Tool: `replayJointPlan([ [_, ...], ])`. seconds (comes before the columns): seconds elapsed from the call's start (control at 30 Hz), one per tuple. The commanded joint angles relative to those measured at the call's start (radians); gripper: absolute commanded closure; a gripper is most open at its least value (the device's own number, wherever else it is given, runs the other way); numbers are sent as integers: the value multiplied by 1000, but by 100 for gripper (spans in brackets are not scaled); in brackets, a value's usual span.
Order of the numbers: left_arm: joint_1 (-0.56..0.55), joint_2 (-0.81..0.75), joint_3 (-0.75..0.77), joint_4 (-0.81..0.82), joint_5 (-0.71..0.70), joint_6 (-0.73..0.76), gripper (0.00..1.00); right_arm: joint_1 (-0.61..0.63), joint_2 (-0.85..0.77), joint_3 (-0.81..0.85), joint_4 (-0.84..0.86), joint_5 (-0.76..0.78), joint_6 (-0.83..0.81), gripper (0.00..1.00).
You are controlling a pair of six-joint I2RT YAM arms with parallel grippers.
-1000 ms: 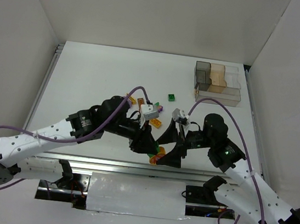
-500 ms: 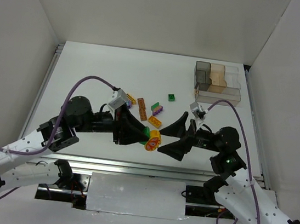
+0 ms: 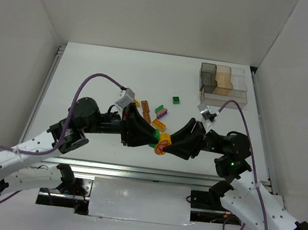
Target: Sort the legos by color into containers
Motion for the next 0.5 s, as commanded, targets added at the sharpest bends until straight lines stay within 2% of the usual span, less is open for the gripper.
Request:
replayJointPlan([
  [0.0,4,3,7,89,-1,-15,100,14,6,22,8,12,-19,62],
  [0.1,4,20,13,84,-3,-15,100,17,9,24,-12,26,-23,62],
  [0.13,4,25,17,76,-3,-12,100,17,10,27,-21,37,-32,89],
  [0.17,4,31,20,66,-12,-6,100,18,9,39,-39,41,-58,100],
  [0.2,7,33,25,53,-12,0,100,17,6,44,-82,44,-78,100],
  [0.3,22,14,39,-11,-9,40,100,5,-28,13,-64,0,-129,100],
  [0.37,48,-7,40,-42,9,55,100,-38,-24,25,-124,-69,-179,100],
  [0.47,73,-27,48,-82,60,69,100,-124,-1,7,-68,-190,-149,100],
])
